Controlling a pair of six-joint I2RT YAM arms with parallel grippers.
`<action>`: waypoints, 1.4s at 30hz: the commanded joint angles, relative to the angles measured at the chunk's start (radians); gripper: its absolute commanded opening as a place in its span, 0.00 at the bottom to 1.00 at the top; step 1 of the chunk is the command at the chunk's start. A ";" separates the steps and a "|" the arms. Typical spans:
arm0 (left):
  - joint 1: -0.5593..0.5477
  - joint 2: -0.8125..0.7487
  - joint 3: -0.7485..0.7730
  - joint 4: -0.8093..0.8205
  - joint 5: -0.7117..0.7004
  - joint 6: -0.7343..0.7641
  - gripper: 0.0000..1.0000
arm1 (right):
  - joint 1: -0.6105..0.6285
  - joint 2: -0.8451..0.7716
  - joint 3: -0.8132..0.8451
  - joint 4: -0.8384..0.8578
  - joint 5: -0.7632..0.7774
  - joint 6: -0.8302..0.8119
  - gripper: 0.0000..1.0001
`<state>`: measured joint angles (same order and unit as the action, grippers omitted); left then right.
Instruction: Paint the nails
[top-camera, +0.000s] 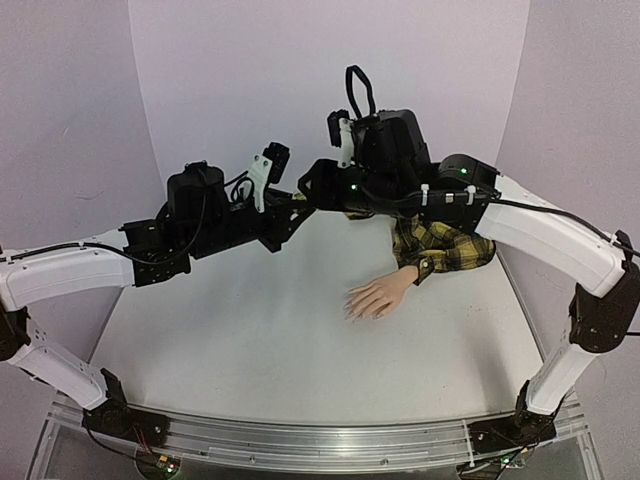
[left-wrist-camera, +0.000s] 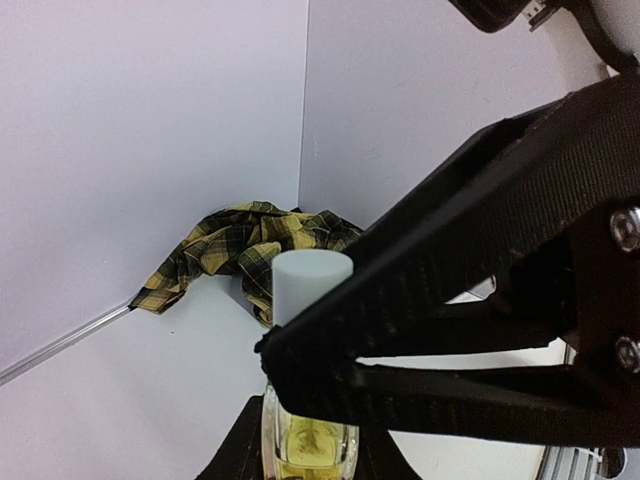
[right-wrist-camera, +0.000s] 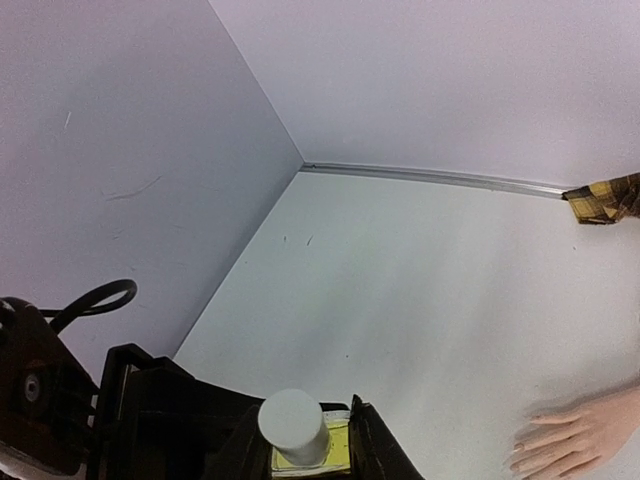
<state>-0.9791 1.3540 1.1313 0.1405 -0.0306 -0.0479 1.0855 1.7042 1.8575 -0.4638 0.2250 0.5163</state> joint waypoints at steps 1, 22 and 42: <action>-0.006 -0.023 0.046 0.062 0.018 0.010 0.00 | 0.005 0.002 0.045 0.001 -0.009 -0.044 0.14; 0.103 -0.108 0.042 0.052 1.156 -0.200 0.00 | -0.003 -0.192 -0.225 0.098 -1.143 -0.536 0.00; 0.058 -0.069 0.049 -0.057 0.080 0.009 0.00 | -0.003 -0.299 -0.330 0.151 -0.143 -0.155 0.89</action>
<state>-0.8954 1.2518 1.1246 0.0441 0.3021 -0.0797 1.0777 1.4082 1.5045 -0.3279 -0.1556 0.1859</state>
